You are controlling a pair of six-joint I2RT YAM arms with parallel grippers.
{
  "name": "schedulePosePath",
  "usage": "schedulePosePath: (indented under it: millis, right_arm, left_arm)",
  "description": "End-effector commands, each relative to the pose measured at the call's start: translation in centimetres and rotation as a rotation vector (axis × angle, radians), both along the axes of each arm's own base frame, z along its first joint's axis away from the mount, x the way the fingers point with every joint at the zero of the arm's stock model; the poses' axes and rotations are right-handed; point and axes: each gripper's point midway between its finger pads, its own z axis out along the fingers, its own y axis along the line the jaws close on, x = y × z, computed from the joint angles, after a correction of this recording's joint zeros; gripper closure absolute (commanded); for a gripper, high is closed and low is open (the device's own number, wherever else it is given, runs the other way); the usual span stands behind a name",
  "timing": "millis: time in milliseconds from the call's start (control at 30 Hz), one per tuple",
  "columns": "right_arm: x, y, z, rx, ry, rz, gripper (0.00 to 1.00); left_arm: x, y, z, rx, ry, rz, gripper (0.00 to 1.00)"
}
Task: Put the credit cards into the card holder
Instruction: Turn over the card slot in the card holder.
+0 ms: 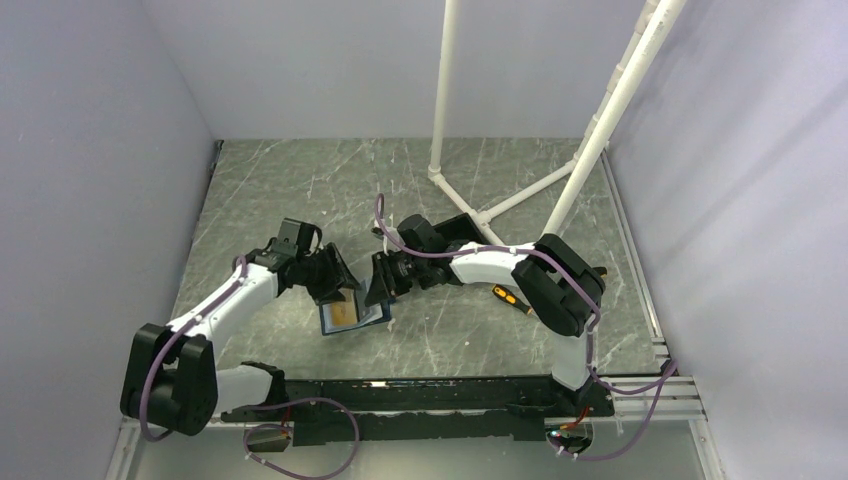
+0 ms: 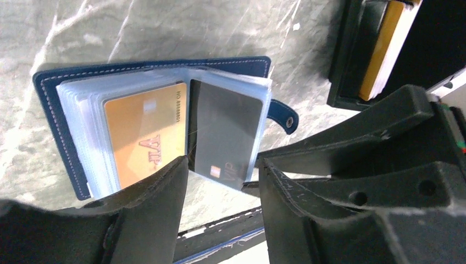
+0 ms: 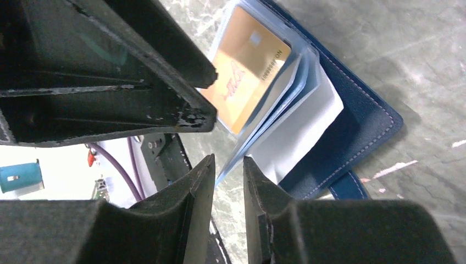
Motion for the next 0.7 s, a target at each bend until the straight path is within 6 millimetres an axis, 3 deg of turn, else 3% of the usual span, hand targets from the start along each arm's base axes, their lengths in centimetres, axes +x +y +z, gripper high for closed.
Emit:
schedulePosePath:
  millis: [0, 200, 667]
  right_arm:
    - [0.0, 1.3, 2.9, 0.117, -0.048, 0.040, 0.73]
    - [0.0, 1.5, 2.4, 0.113, -0.036, 0.045, 0.79]
    - [0.0, 1.3, 1.9, 0.092, -0.030, 0.037, 0.81]
  left_arm:
    - [1.6, -1.0, 1.7, -0.053, -0.027, -0.002, 0.43]
    - [2.6, -1.4, 1.2, -0.052, -0.029, -0.023, 0.44]
    - [1.8, -0.5, -0.2, 0.006, -0.015, -0.044, 0.63]
